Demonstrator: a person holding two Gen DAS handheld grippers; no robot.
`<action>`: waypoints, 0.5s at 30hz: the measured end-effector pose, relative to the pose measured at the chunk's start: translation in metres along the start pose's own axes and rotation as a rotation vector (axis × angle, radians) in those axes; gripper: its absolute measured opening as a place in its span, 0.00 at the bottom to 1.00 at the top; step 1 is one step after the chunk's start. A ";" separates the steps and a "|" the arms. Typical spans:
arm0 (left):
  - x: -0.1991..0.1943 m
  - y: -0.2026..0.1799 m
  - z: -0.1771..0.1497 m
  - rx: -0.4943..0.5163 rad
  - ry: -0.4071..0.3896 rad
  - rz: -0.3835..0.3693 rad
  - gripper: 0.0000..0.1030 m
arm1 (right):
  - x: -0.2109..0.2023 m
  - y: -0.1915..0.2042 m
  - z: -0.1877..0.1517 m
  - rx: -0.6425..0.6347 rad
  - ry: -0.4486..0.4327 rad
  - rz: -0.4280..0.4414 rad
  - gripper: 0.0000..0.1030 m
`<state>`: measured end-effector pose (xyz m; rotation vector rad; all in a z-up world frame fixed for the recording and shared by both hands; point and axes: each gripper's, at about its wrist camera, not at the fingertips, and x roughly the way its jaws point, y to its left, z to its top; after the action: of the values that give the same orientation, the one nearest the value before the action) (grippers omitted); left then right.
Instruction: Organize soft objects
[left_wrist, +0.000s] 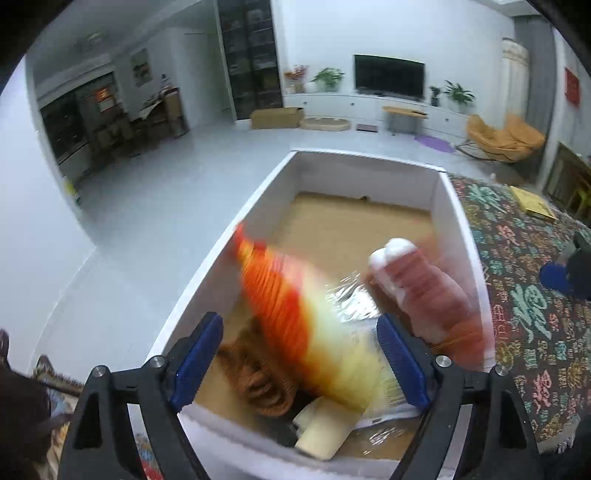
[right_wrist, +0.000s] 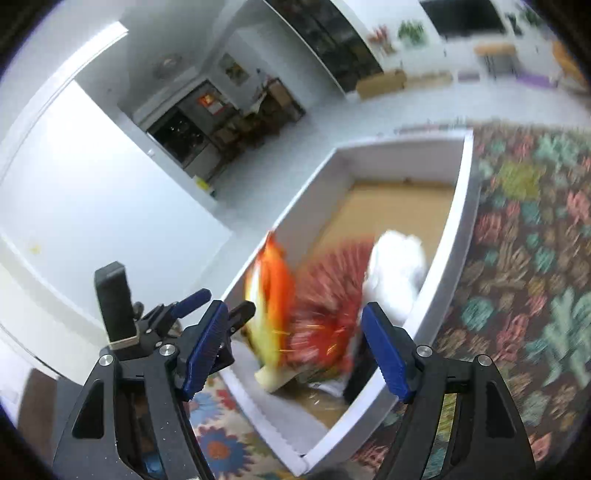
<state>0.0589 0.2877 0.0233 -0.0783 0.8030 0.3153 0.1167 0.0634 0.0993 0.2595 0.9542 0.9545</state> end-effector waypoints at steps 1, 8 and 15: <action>-0.001 0.002 -0.003 -0.005 -0.006 0.006 0.83 | 0.000 -0.002 -0.003 -0.001 -0.001 0.001 0.76; -0.029 -0.013 -0.024 -0.089 -0.091 0.148 1.00 | -0.020 -0.009 -0.015 -0.114 0.001 -0.239 0.76; -0.044 -0.033 -0.039 -0.086 -0.039 0.167 1.00 | -0.020 0.019 -0.027 -0.255 0.082 -0.396 0.76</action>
<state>0.0131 0.2383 0.0262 -0.0855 0.7584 0.5079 0.0797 0.0533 0.1059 -0.1813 0.9047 0.7136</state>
